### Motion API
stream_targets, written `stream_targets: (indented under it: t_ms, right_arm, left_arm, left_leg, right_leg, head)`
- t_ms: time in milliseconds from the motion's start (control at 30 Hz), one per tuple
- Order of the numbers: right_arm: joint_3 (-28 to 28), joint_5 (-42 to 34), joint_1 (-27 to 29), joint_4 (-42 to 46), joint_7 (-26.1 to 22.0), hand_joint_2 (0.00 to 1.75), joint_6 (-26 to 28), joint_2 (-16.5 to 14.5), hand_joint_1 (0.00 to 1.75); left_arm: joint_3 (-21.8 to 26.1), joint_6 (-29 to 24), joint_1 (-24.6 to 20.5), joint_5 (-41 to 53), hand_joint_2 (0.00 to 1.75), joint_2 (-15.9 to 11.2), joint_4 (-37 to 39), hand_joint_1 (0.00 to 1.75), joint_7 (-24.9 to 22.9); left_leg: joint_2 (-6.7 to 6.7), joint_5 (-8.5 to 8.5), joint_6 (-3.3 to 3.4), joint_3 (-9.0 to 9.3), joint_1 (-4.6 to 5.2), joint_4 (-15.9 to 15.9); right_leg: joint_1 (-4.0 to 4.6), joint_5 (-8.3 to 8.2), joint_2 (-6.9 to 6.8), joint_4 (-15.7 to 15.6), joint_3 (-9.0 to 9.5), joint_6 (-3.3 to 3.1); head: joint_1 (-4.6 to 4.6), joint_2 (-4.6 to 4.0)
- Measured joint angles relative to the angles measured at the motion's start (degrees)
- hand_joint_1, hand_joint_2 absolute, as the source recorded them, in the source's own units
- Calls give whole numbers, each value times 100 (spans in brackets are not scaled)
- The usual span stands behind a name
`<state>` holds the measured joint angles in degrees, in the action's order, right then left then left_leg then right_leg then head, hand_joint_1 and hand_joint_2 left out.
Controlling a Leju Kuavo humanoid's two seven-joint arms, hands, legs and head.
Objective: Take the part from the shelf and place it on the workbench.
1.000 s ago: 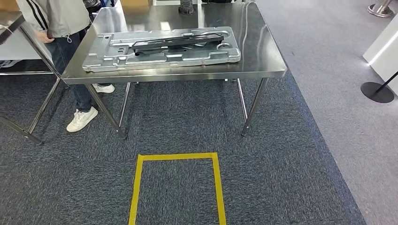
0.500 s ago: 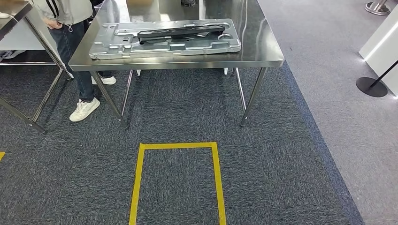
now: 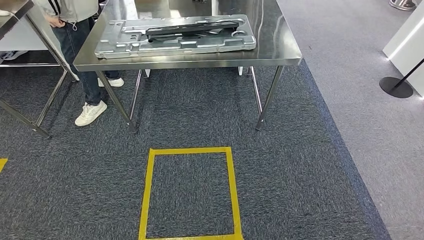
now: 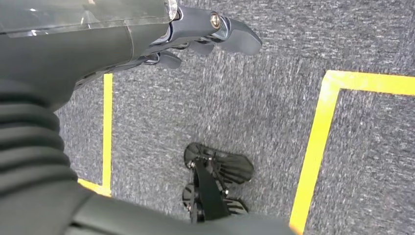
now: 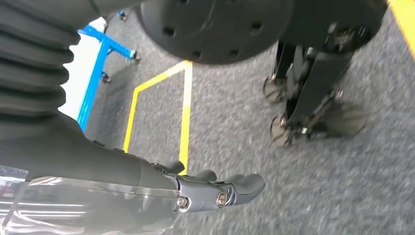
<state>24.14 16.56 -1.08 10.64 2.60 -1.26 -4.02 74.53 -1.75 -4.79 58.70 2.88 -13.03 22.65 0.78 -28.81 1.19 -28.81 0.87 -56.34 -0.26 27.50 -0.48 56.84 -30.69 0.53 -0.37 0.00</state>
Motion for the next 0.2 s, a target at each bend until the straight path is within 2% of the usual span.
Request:
stream_targets:
  t_ms: [133, 200]
  right_arm:
    - [10, -8, -1, 0, -3, 0, 37, 3, 0]
    - [22, -24, -2, 0, -9, 0, 34, 2, 0]
  left_arm:
    - [9, 3, -1, -3, 175, 1, 0, 0, 22]
    - [9, 10, -1, -2, 175, 1, 1, 0, 35]
  left_leg:
    - [0, 17, -29, 2, -6, 26]
    - [0, 21, -35, 3, -6, 29]
  right_leg:
    - [7, -1, -1, 1, -4, -30]
    - [7, -1, -2, 3, -5, -33]
  head:
    - [0, 0]
    - [0, 0]
